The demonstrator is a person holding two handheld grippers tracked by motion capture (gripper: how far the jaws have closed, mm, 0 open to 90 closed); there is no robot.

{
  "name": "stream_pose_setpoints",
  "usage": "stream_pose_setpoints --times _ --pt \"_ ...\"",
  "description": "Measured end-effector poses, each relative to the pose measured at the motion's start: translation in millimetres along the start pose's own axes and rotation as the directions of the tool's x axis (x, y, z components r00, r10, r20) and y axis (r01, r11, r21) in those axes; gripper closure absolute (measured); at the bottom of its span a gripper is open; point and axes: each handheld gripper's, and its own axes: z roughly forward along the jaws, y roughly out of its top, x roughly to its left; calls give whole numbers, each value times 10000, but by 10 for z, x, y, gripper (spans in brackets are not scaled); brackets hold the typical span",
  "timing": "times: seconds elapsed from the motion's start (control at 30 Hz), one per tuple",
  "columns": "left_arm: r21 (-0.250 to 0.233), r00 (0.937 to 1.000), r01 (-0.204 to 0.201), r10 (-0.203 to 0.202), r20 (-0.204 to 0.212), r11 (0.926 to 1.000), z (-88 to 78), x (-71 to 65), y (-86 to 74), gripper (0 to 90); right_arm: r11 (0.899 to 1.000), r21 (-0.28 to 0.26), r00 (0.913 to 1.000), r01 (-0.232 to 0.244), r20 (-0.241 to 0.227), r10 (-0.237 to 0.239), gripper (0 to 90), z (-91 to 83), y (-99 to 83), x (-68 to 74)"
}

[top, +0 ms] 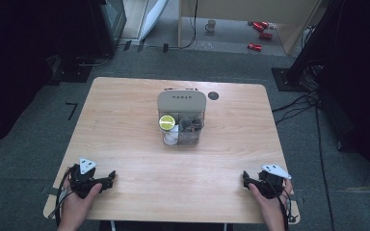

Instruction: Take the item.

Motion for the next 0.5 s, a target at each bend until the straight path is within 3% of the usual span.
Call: stream_pose_setpoints --times 0.13,0.3,0.5 --pt "-1 10000 2 -2 -3 10000 0 0 0 69 9999 -1 9998 -134 129 134 137 20 25 28" --pt "-2 10000 39 -39 -34 10000 6 -5 5 67 10000 -32 10000 35 -62 -35 139 49 93 127" --pt "-2 10000 42 -42 -35 10000 6 -5 5 67 9977 -673 9983 89 -568 -128 156 9 398 303"
